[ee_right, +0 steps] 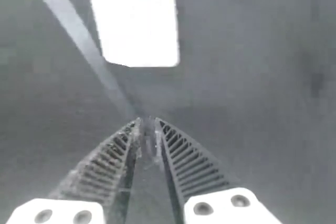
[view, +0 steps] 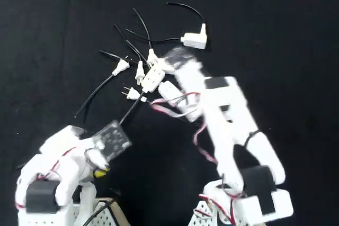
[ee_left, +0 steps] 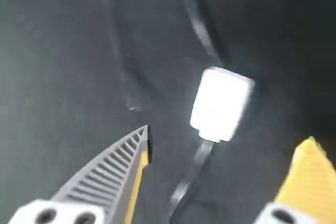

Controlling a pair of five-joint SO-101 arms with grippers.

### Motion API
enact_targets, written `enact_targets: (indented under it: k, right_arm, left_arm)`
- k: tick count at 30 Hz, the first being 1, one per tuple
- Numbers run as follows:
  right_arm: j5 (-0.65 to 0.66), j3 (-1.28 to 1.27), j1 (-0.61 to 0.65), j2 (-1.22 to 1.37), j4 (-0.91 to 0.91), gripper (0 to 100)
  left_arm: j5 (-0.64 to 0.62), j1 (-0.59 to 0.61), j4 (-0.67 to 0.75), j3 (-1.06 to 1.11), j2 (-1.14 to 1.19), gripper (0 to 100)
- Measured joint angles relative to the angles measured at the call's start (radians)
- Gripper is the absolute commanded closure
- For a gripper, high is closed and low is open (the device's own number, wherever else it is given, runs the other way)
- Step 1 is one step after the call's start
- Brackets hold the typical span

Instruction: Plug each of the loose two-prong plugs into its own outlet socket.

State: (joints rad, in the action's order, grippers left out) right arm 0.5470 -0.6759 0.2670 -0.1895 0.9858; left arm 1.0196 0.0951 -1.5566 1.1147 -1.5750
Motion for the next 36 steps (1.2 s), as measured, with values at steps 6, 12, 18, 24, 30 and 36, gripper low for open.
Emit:
enact_targets:
  k: [6, 12, 18, 24, 30, 36]
  right_arm:
    - [0.235, 0.0, 0.149, -0.02, -0.052, 93.5]
    - [0.269, 0.0, 0.281, -0.02, -0.19, 86.4]
    - [0.261, 0.063, 0.348, 0.069, -0.278, 86.4]
    - [0.261, 0.242, 0.359, 0.33, -0.353, 86.4]
    - [0.198, 0.439, 0.33, 0.555, -0.353, 86.4]
    - [0.195, 0.586, 0.321, 0.652, -0.278, 86.4]
  left_arm:
    - [-0.135, 0.201, 0.043, 0.081, -0.213, 59]
    - [-0.391, 0.31, 0.239, 0.29, -0.21, 59]
    - [-0.548, 0.321, 0.27, 0.298, -0.178, 59]
    - [-0.555, 0.368, 0.253, 0.322, -0.176, 59]
    - [-0.56, 0.451, 0.333, 0.407, -0.176, 59]
    - [-0.56, 0.466, 0.35, 0.413, -0.176, 59]
